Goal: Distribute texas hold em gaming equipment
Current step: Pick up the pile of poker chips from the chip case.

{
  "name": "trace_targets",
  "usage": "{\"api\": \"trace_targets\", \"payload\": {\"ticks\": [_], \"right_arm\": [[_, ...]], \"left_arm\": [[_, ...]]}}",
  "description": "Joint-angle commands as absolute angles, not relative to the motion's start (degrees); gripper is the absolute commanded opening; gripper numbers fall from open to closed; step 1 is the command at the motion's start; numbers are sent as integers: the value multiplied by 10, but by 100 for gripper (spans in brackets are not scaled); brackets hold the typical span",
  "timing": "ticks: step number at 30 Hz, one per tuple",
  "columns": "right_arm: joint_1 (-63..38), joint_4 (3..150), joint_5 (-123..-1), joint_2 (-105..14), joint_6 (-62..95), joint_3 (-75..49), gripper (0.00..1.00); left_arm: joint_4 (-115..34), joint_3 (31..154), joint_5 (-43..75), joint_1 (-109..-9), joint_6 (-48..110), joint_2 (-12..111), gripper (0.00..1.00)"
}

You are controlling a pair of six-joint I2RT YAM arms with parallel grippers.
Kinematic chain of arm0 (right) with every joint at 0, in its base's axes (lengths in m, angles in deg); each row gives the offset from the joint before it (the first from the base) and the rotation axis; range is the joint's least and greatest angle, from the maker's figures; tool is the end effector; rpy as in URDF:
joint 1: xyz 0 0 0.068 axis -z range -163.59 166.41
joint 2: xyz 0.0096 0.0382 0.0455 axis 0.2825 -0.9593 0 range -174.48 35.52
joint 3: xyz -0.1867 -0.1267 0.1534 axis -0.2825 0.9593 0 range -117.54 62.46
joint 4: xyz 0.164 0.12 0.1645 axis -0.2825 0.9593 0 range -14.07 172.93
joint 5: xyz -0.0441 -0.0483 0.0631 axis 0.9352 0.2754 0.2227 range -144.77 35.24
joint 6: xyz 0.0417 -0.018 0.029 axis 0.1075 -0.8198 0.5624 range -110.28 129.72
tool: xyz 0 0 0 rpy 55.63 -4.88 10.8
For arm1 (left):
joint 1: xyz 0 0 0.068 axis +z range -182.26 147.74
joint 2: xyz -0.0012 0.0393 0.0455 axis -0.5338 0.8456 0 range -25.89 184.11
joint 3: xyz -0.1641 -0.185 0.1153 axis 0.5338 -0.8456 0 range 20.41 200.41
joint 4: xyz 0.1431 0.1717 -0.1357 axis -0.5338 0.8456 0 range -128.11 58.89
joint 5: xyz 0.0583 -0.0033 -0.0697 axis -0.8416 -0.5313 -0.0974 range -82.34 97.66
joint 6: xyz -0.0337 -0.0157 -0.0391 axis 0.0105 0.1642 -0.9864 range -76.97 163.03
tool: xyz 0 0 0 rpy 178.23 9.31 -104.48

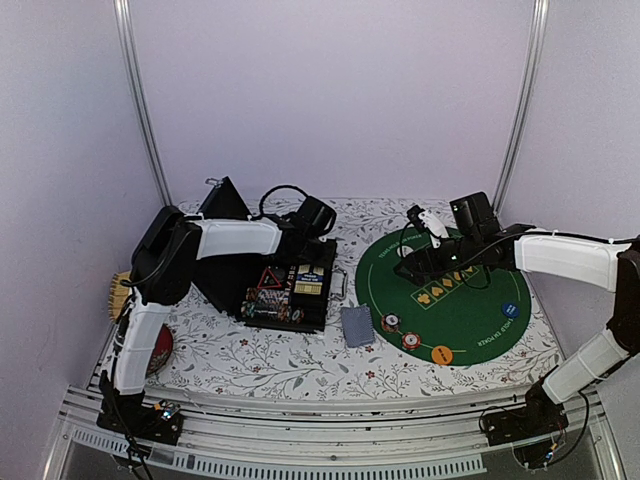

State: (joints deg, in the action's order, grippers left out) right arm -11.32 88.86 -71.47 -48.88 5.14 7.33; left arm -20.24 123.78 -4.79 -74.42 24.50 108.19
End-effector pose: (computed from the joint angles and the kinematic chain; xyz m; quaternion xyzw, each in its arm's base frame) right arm 0.2761 0.1567 0.2363 -0.3082 0.8525 0.2106 0.3660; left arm 0.3883 -0.3413 0.1480 0.1529 0.9180 -0.0901 0.3547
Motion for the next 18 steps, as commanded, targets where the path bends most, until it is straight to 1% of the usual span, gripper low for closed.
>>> {"api": "trace_targets", "payload": {"ticks": [1,7,13,18], "right_arm": [[-114,894,-721,-492,45,56,97],[-114,896,-720,-491,44,56,97],[-114,899,-721,-494,45,54,97],[-114,903,-722,-494,44,54,97]], "left_arm": [[-201,1223,-54,-733,238,1080,41],[-229,1185,-34,-724,221,1057,44],[-251,1167,-12,-722,219,1043,53],[-276,1144,0,-713,206,1031,52]]}}
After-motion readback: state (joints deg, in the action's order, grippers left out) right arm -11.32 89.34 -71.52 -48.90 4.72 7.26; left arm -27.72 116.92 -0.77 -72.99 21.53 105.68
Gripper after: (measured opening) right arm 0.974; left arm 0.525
